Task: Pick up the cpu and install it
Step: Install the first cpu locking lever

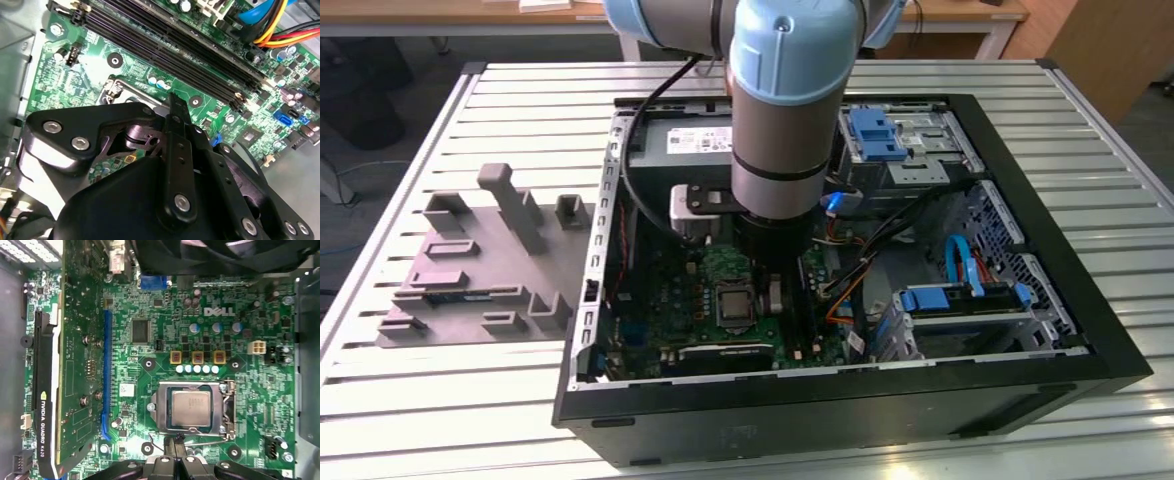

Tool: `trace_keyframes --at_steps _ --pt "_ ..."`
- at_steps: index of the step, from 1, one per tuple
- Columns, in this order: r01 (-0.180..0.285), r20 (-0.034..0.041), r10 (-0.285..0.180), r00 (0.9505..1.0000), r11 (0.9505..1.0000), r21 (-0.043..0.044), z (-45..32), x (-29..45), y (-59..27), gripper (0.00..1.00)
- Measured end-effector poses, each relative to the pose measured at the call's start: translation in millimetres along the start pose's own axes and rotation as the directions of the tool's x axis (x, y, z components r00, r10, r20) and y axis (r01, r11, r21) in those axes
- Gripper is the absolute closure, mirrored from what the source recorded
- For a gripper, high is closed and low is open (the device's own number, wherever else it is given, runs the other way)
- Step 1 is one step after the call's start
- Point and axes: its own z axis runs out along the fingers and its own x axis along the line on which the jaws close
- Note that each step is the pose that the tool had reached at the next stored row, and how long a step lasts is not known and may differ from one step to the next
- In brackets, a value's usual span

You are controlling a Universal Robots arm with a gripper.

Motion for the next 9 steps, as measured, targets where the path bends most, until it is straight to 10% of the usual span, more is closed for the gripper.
trace_keyframes --at_steps 9 --pt "0.027 -0.0004 -0.027 0.9996 0.9996 0.0024 6.3 1.4 0.1 0.89"
